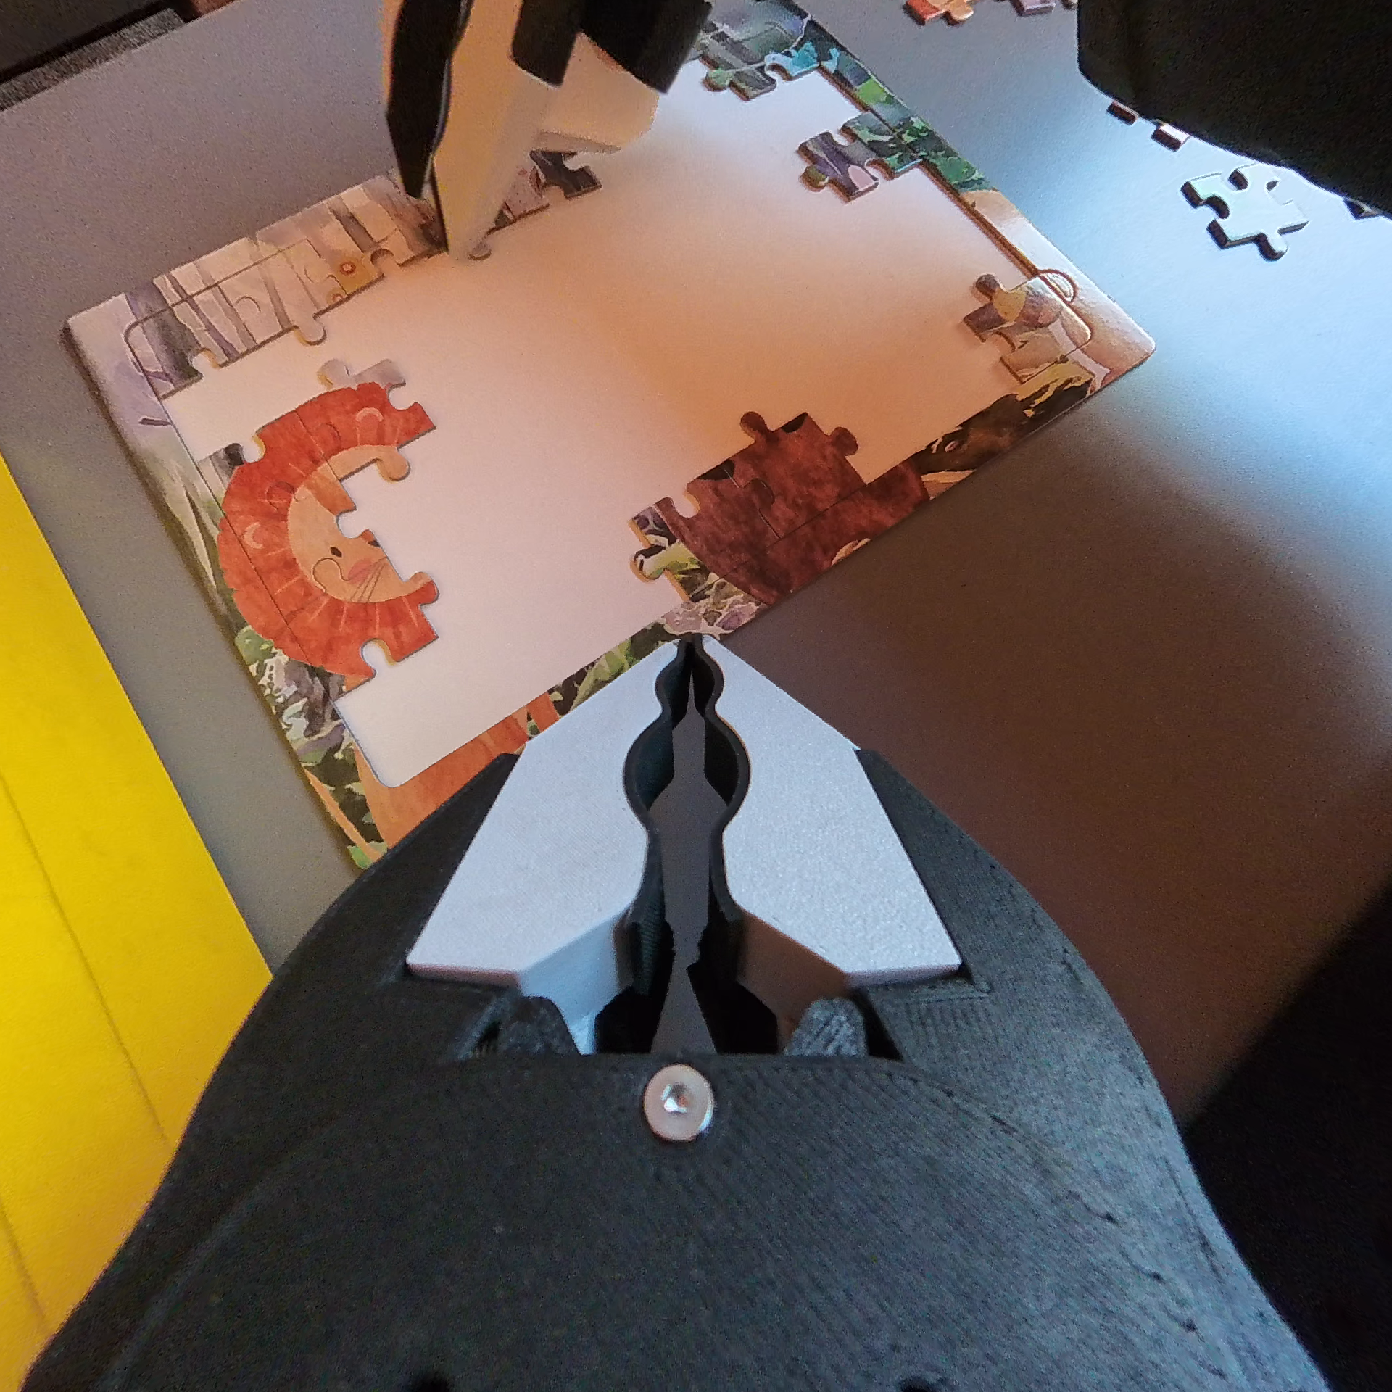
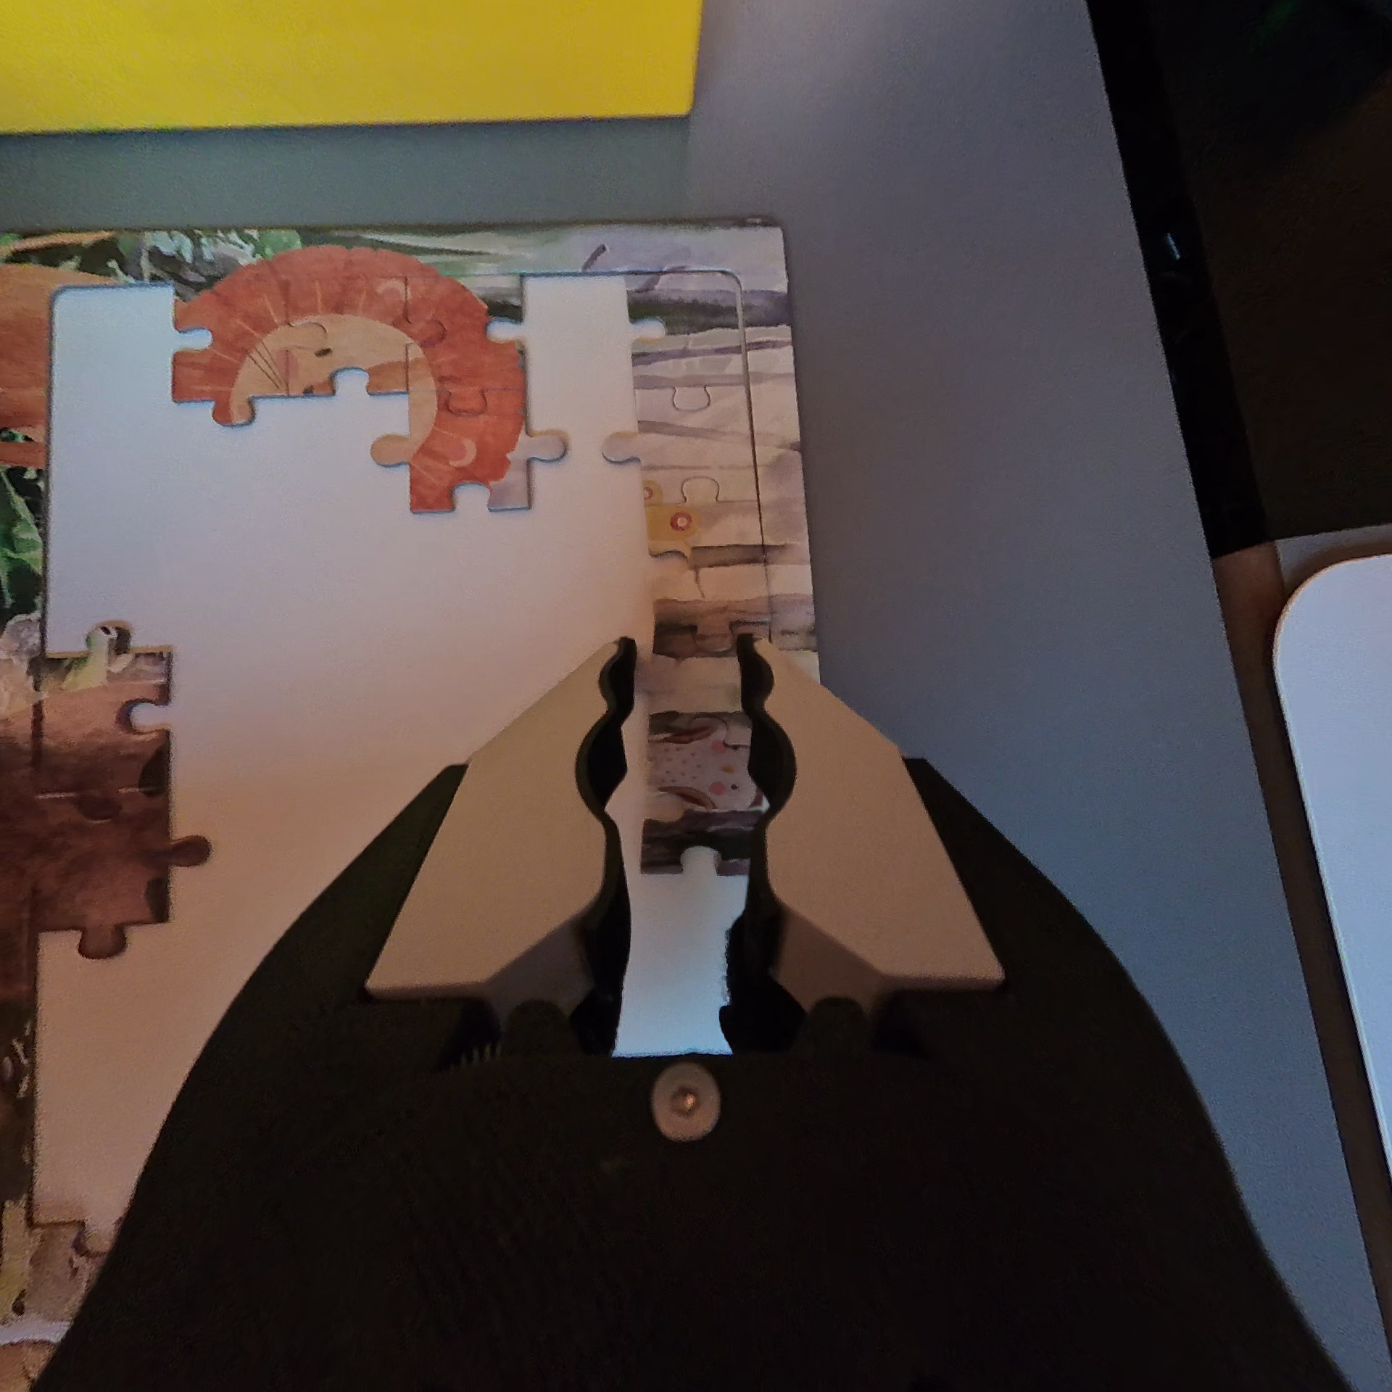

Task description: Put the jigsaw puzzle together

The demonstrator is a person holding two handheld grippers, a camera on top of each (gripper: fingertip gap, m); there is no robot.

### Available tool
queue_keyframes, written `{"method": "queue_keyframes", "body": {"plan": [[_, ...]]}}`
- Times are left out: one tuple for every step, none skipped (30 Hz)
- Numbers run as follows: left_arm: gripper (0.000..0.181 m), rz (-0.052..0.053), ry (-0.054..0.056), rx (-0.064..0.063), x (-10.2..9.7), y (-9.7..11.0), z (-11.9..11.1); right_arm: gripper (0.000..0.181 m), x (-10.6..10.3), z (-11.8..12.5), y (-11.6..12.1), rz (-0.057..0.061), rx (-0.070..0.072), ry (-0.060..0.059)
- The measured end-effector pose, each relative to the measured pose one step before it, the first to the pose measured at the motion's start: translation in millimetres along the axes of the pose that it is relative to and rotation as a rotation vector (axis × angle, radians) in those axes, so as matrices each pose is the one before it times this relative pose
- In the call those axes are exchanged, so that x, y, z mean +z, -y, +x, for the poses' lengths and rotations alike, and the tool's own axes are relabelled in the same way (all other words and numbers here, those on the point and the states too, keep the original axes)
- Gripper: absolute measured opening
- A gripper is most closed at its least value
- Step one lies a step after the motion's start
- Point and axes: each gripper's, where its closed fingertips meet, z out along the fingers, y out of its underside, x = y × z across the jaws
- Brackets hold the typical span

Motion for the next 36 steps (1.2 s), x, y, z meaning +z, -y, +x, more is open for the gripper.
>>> {"method": "queue_keyframes", "body": {"plan": [[0.000,-0.0008,-0.0009,-0.0004,0.24,0.02,0.41,0.028,0.00,0.39,-1.96,-0.0025,0.0024,0.0000],[0.000,-0.0004,-0.0017,-0.0007,0.21,-0.11,0.27,0.028,-0.73,0.13,-0.38,0.0064,0.0086,0.0028],[0.000,-0.0004,-0.0008,-0.0005,0.04,0.00,0.35,0.028,-0.95,0.76,-1.57,-0.0023,0.0066,0.0001],[0.000,-0.0001,0.0001,0.0000,-0.12,0.28,0.48,0.028,-1.09,1.03,-1.58,-0.0031,0.0012,-0.0029],[0.000,0.0000,-0.0004,0.0002,0.11,0.10,0.16,0.028,-1.06,0.90,-1.35,-0.0022,0.0003,-0.0023],[0.000,-0.0005,-0.0006,0.0004,0.03,-0.14,0.05,0.028,-0.75,0.35,-1.08,-0.0016,0.0025,0.0005],[0.000,-0.0014,0.0001,0.0006,-0.05,-0.28,-0.35,0.028,-0.66,-0.03,-0.80,-0.0018,0.0013,0.0015],[0.000,-0.0012,-0.0002,0.0005,0.07,-0.30,0.28,0.028,-0.63,0.05,-0.59,-0.0022,-0.0026,-0.0007],[0.000,-0.0004,-0.0007,0.0002,0.26,0.08,0.20,0.028,-0.37,0.03,0.07,0.0010,-0.0026,-0.0011],[0.000,-0.0004,0.0000,0.0001,0.28,-0.05,0.18,0.028,-0.17,-0.01,-0.02,0.0005,-0.0015,-0.0009],[0.000,-0.0010,0.0005,0.0002,0.26,0.16,0.16,0.028,0.00,-0.10,0.07,0.0010,-0.0018,-0.0004],[0.000,-0.0007,-0.0003,-0.0001,0.01,-0.18,-0.10,0.028,-0.07,-0.10,1.12,0.0072,-0.0025,-0.0010],[0.000,-0.0005,-0.0002,0.0001,0.21,-0.11,0.15,0.028,-0.20,-0.31,1.39,0.0097,-0.0004,0.0009],[0.000,-0.0001,-0.0002,0.0001,0.29,-0.01,0.06,0.028,-0.09,-0.19,1.27,0.0086,0.0042,0.0026],[0.000,-0.0003,-0.0006,-0.0002,0.26,-0.20,0.44,0.028,-0.03,0.02,0.40,0.0032,0.0069,0.0030],[0.000,-0.0009,-0.0006,-0.0005,-0.03,-0.24,0.34,0.028,-0.40,0.56,-0.65,-0.0021,0.0042,0.0003],[0.000,-0.0012,-0.0003,-0.0005,-0.20,0.27,0.13,0.028,-1.15,0.42,-0.59,0.0010,0.0024,0.0009],[0.000,-0.0005,-0.0004,-0.0003,0.33,0.27,0.10,0.028,-2.42,0.49,-0.83,0.0026,0.0055,0.0021],[0.000,0.0006,-0.0002,-0.0006,-0.06,0.27,-0.14,0.028,-4.10,1.25,-1.49,0.0021,0.0106,-0.0018],[0.000,0.0016,-0.0006,-0.0006,-0.21,0.34,0.00,0.028,-5.75,2.03,-2.03,0.0055,0.0169,-0.0056],[0.000,0.0016,-0.0013,-0.0013,-0.37,0.73,0.29,0.028,-6.71,1.57,-2.65,0.0134,0.0199,-0.0011],[0.000,0.0018,-0.0021,-0.0012,-0.23,0.20,0.26,0.025,-6.94,1.90,-4.54,0.0082,0.0219,-0.0005],[0.000,0.0020,-0.0026,-0.0009,-0.33,0.25,0.40,0.023,-6.61,3.12,-6.66,-0.0008,0.0185,-0.0063],[0.000,0.0019,-0.0028,0.0006,-0.63,0.50,0.69,0.021,-5.87,2.78,-6.68,-0.0006,0.0167,-0.0029],[0.000,0.0009,-0.0017,0.0024,-0.26,0.49,0.86,0.019,-4.87,1.84,-5.42,0.0055,0.0195,0.0030],[0.000,0.0000,-0.0001,0.0042,0.44,0.21,1.52,0.017,-3.53,0.60,-3.80,0.0115,0.0214,0.0109],[0.000,-0.0003,0.0010,0.0053,0.16,-0.05,0.75,0.016,-2.04,-0.07,-3.00,0.0093,0.0187,0.0127],[0.000,-0.0008,0.0019,0.0044,0.19,-0.45,0.28,0.014,-0.74,0.34,-2.66,0.0038,0.0125,0.0064],[0.000,-0.0013,0.0019,0.0024,0.11,-0.41,0.21,0.013,0.47,0.41,-2.85,-0.0060,0.0041,0.0014],[0.000,-0.0012,0.0012,-0.0001,0.12,-0.66,0.07,0.013,1.34,-0.31,-2.38,-0.0084,-0.0034,0.0018],[0.000,-0.0007,0.0004,-0.0030,0.19,-0.41,-0.27,0.013,1.91,-0.84,-1.76,-0.0100,-0.0062,0.0031],[0.000,0.0002,-0.0005,-0.0045,0.34,-0.34,-0.40,0.012,2.16,-0.75,-1.76,-0.0126,-0.0060,0.0022],[0.000,0.0006,-0.0010,-0.0051,-0.20,-0.27,-0.10,0.012,2.30,-0.81,-1.57,-0.0125,-0.0067,0.0023],[0.000,0.0014,-0.0011,-0.0048,-0.22,0.20,-0.49,0.012,1.98,-0.54,-0.98,-0.0102,-0.0066,0.0013],[0.000,0.0012,-0.0008,-0.0035,0.00,0.12,-0.63,0.012,1.49,-0.33,-0.26,-0.0046,-0.0049,0.0007],[0.000,0.0001,-0.0014,-0.0025,0.08,-0.03,-0.13,0.012,0.81,-0.02,0.59,0.0016,-0.0023,0.0007]]}}
